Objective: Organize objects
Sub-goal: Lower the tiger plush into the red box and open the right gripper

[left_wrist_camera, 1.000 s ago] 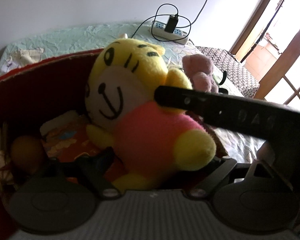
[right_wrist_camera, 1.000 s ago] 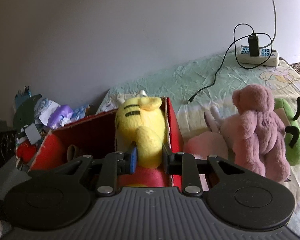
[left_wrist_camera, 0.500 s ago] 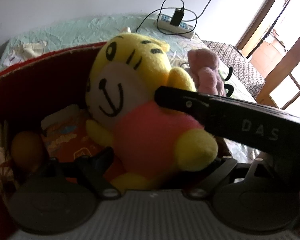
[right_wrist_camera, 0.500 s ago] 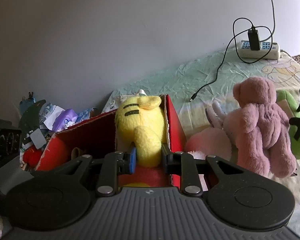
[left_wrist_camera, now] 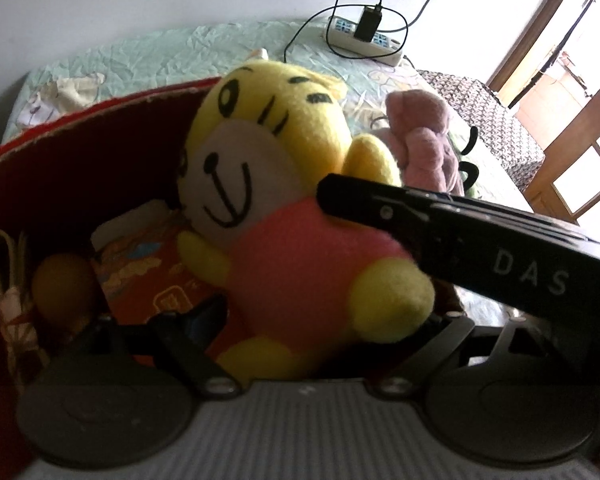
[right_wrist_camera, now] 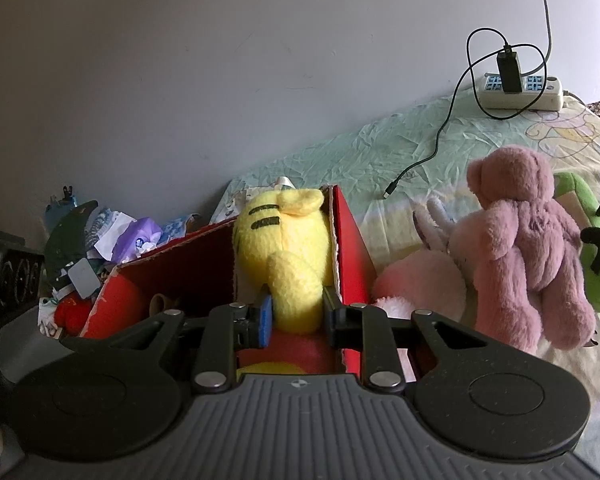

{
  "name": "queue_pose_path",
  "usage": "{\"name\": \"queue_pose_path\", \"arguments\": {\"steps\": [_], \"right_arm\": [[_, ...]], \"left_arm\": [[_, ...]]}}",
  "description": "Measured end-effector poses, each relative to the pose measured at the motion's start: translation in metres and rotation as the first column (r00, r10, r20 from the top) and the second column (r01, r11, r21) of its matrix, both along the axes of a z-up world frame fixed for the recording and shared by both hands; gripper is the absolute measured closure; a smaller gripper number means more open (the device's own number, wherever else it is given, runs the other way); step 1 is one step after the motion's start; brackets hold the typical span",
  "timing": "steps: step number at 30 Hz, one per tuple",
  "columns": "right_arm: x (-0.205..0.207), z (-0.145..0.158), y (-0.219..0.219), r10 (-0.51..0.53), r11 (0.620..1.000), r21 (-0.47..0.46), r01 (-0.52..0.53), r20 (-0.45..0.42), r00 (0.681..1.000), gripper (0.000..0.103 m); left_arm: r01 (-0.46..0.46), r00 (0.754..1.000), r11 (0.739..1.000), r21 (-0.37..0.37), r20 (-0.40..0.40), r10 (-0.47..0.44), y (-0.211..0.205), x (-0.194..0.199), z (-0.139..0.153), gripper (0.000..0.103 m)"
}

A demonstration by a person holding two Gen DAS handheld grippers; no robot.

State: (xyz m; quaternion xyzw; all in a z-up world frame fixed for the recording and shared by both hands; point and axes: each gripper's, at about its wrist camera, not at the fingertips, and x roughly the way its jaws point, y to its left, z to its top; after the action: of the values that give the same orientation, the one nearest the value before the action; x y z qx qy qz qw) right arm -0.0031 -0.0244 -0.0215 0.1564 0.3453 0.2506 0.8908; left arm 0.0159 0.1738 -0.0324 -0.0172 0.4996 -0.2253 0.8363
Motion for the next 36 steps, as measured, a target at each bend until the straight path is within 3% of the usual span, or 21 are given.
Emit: {"name": "queue_pose_path", "arguments": {"steps": [36], "right_arm": [[-0.028, 0.005, -0.015, 0.026, 0.999, 0.035, -0.025, -0.011, 1.0, 0.076]], "left_arm": [[-0.171, 0.98, 0.979, 0.112, 0.12, 0.157, -0.007, -0.037, 0.022, 0.01]]}}
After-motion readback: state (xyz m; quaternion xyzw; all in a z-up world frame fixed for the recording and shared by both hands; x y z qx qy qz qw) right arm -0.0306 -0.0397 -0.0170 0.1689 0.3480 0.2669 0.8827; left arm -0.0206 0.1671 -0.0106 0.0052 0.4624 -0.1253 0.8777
